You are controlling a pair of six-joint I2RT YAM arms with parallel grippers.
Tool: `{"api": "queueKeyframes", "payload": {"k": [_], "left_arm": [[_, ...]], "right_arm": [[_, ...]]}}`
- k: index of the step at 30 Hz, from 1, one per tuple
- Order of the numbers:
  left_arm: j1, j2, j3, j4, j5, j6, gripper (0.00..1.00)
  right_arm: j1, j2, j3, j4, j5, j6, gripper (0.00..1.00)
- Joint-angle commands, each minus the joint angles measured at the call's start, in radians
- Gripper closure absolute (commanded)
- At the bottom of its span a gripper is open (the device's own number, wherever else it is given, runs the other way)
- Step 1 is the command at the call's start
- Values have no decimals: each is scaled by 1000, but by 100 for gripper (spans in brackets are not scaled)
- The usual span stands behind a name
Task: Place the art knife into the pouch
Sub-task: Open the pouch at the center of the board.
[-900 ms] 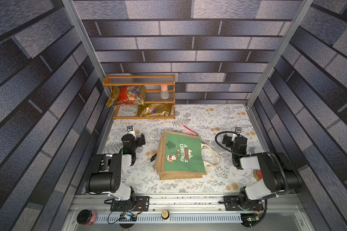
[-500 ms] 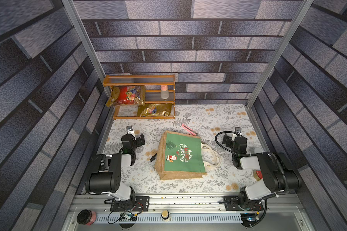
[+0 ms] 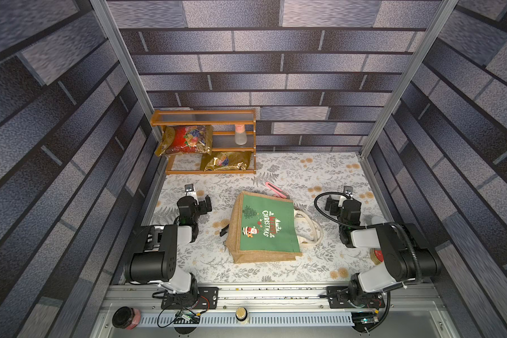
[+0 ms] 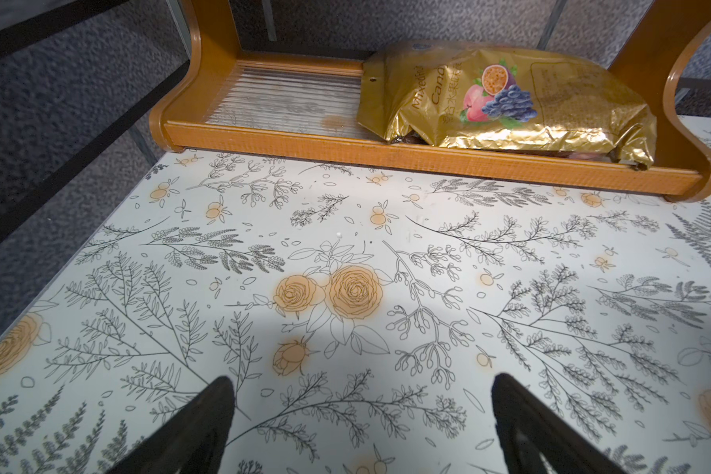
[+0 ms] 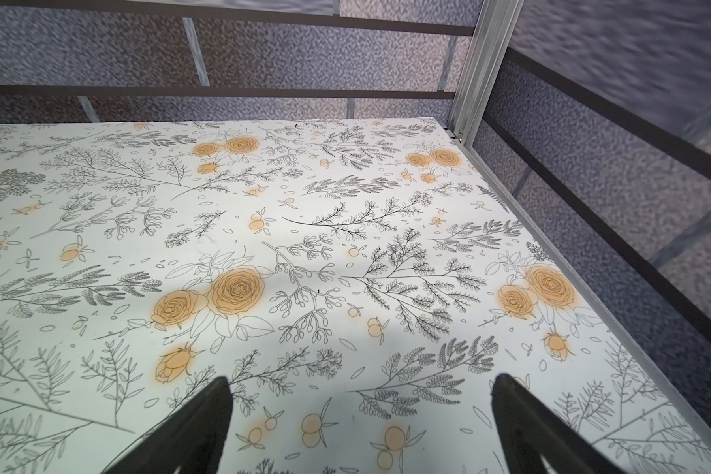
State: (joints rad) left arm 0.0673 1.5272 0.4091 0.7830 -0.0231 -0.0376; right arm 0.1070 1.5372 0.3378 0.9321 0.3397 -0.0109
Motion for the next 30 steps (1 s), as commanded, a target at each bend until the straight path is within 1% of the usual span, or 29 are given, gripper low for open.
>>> {"api": "queueKeyframes", "payload": {"k": [1, 13, 15, 17, 18, 20, 22, 24, 25, 27, 28, 30], "left_arm": [[3, 16, 22, 13, 0, -22, 0], [5, 13, 22, 17, 7, -18, 0], [-20, -26, 54, -69, 4, 14, 0], [-65, -68, 91, -173, -49, 49, 0], [-84, -82, 94, -186, -79, 66, 0], [-143, -116, 91, -195, -201, 89, 0], [-192, -157, 103, -229, -284, 121, 0], [-245, -204, 133, -293, -378, 146, 0], [-277, -229, 151, -328, -421, 153, 0], [-330, -281, 187, -411, -474, 139, 0], [-359, -310, 212, -469, -495, 112, 0], [-426, -363, 258, -583, -525, 68, 0]], "right_arm": [[3, 5, 7, 26, 11, 12, 0], [0, 3, 8, 18, 3, 15, 0], [4, -3, 8, 28, 12, 11, 0], [5, -62, 10, -34, -7, 5, 0], [8, -92, 9, -62, 0, 4, 0], [7, -161, 20, -153, 21, 14, 0], [8, -212, 42, -243, 25, 28, 0], [7, -258, 90, -381, 43, 79, 0], [7, -286, 119, -467, 56, 129, 0], [7, -325, 157, -571, 15, 189, 0], [7, -347, 167, -610, -19, 209, 0], [7, -387, 185, -690, -46, 265, 0]]}}
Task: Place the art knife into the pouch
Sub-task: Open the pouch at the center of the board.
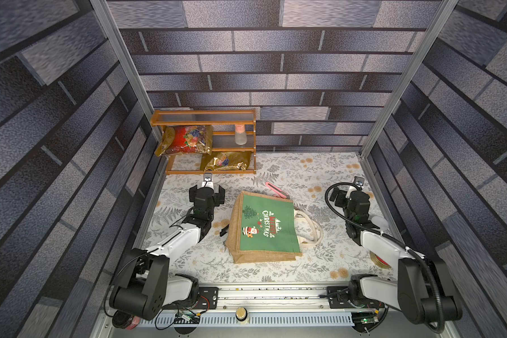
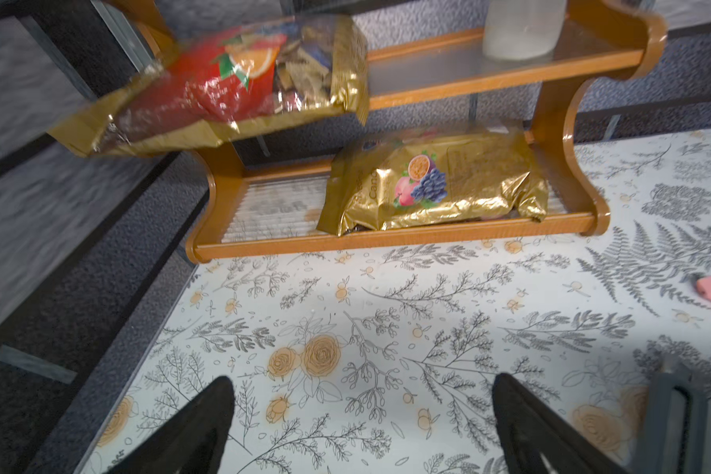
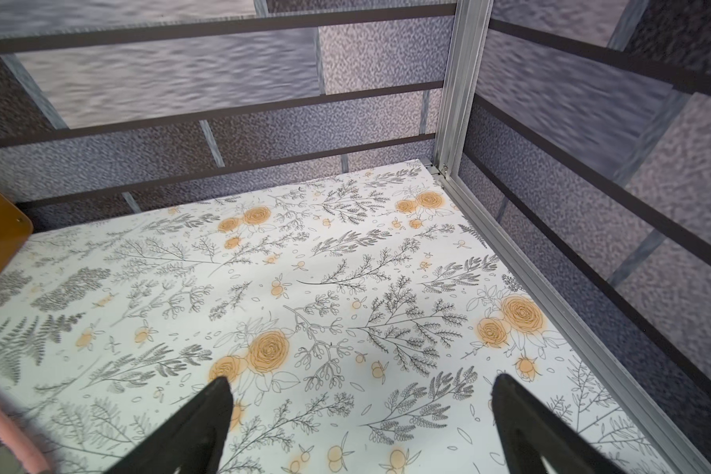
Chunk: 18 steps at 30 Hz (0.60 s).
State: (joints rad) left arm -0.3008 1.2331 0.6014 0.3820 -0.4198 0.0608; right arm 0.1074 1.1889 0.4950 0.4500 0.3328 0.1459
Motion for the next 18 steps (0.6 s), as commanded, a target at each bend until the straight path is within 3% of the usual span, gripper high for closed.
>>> {"api": "queueKeyframes", "payload": {"k": [1, 6, 11, 15, 18], "left_arm": [[-101, -90, 87, -226, -139, -37, 0], [-320, -116, 209, -425, -198, -74, 0], [-513, -22, 345, -567, -218, -105, 0], [-604, 89, 460, -644, -182, -135, 0], [-663, 150, 530, -658, -150, -119, 0]], "right_arm": [[6, -61, 36, -256, -58, 132, 0], [6, -148, 81, -476, -221, 241, 0], [7, -180, 81, -636, -371, 343, 3], [6, -185, 35, -669, -478, 384, 13], [7, -190, 10, -713, -470, 368, 17]]}}
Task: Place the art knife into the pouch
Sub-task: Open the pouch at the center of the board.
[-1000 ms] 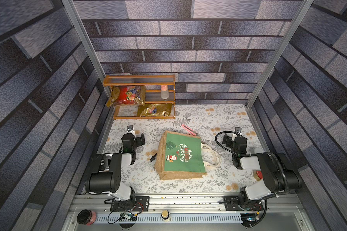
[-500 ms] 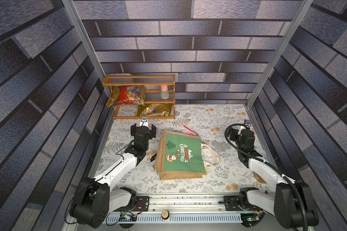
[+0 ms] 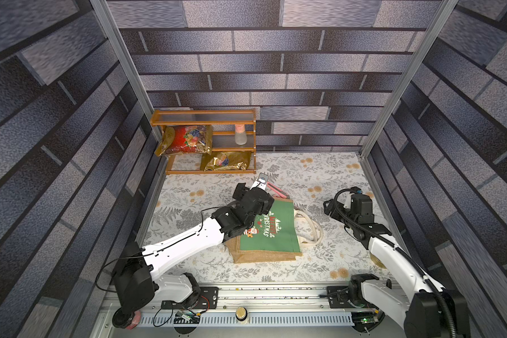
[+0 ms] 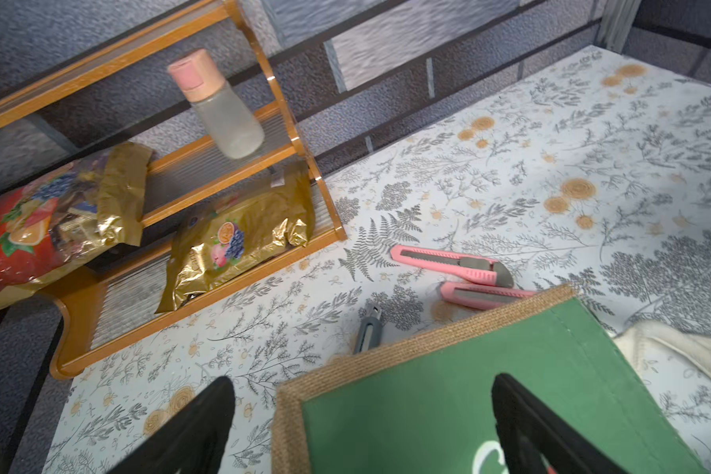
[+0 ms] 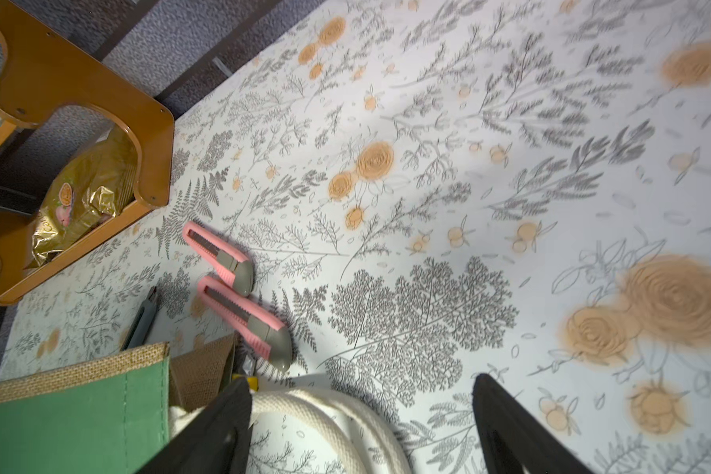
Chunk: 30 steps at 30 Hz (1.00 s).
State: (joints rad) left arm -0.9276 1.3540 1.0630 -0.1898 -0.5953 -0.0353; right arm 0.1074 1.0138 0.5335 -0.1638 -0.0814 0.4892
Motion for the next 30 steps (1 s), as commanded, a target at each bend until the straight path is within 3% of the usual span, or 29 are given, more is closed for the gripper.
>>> {"api": "queueKeyframes", "payload": {"k": [1, 9, 17, 21, 30], "left_arm": [[-48, 53, 92, -97, 46, -23, 0], [-112, 238, 266, -191, 303, 43, 0], [-125, 305, 311, -221, 544, 35, 0], [-133, 343, 308, -239, 595, 18, 0], [-182, 440, 344, -257, 589, 12, 0]], "right_arm": [[6, -16, -33, -112, -53, 23, 17], [6, -89, -19, -295, -114, 28, 18], [7, -207, -51, -399, -112, 51, 18], [6, -259, -97, -399, -92, 69, 18], [7, -343, -136, -429, -96, 112, 17]]}}
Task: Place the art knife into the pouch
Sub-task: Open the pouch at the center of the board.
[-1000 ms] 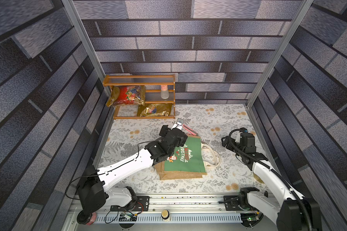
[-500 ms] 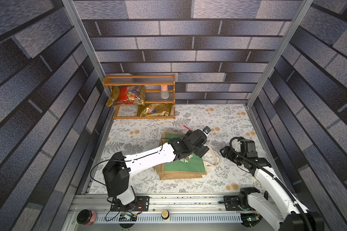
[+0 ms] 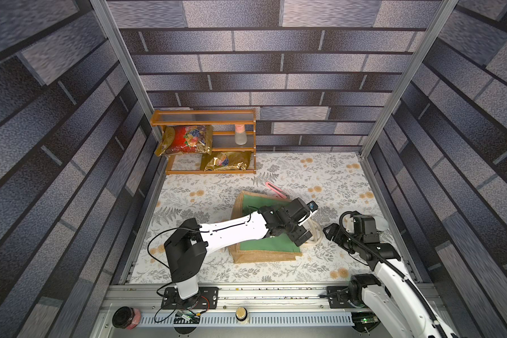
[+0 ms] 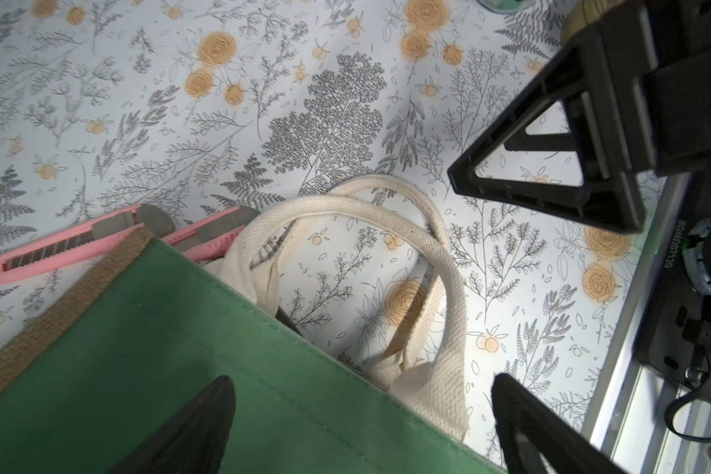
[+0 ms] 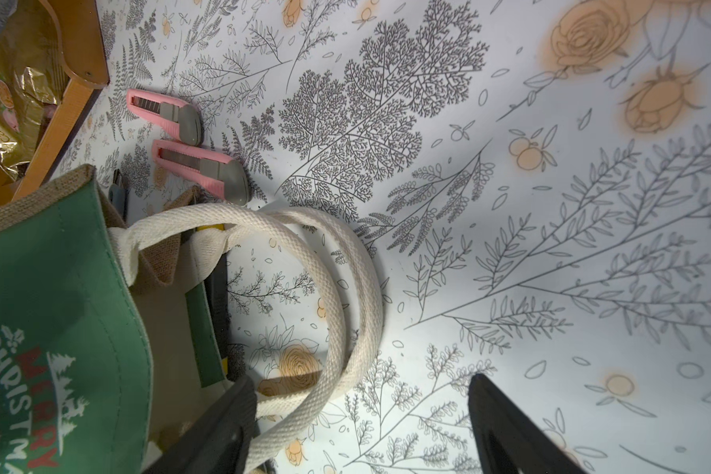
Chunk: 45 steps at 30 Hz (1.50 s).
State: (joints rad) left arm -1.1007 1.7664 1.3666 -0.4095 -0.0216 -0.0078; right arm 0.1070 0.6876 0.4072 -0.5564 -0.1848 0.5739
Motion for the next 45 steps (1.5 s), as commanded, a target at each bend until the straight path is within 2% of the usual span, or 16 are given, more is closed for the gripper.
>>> {"api": "queueKeyframes", "payload": {"k": [1, 10, 14, 18, 28, 31, 33, 37, 38, 39, 40, 45], "left_arm": [[-12, 46, 51, -51, -19, -27, 2], [-91, 198, 169, -173, -217, 50, 4], [-77, 239, 189, -188, -245, 25, 8], [-48, 243, 158, -149, -223, -1, 12], [7, 185, 123, -54, -210, -71, 56], [23, 158, 110, -31, -210, -94, 64], [31, 142, 103, -21, -213, -104, 66], [50, 91, 74, 3, -233, -121, 75], [54, 77, 64, 10, -234, -123, 84], [59, 60, 56, 14, -235, -124, 97], [62, 42, 49, 21, -235, -124, 100], [80, -40, 2, 59, -260, -111, 100]], "right_arm": [[7, -23, -8, -49, 14, 28, 17], [6, -66, -4, -76, 29, 36, 16], [6, -69, -7, -82, 53, 45, 16], [6, -70, -15, -74, 50, 52, 16], [6, -37, -21, -43, 35, 53, 15], [5, -13, -21, -24, 21, 53, 15], [5, 0, -19, -14, 18, 53, 16], [6, 27, -13, 7, 12, 53, 16], [6, 34, -14, 14, 7, 56, 17], [5, 43, -10, 23, -1, 57, 17], [5, 51, -9, 30, -10, 58, 17], [5, 98, 8, 68, -46, 66, 20]]}}
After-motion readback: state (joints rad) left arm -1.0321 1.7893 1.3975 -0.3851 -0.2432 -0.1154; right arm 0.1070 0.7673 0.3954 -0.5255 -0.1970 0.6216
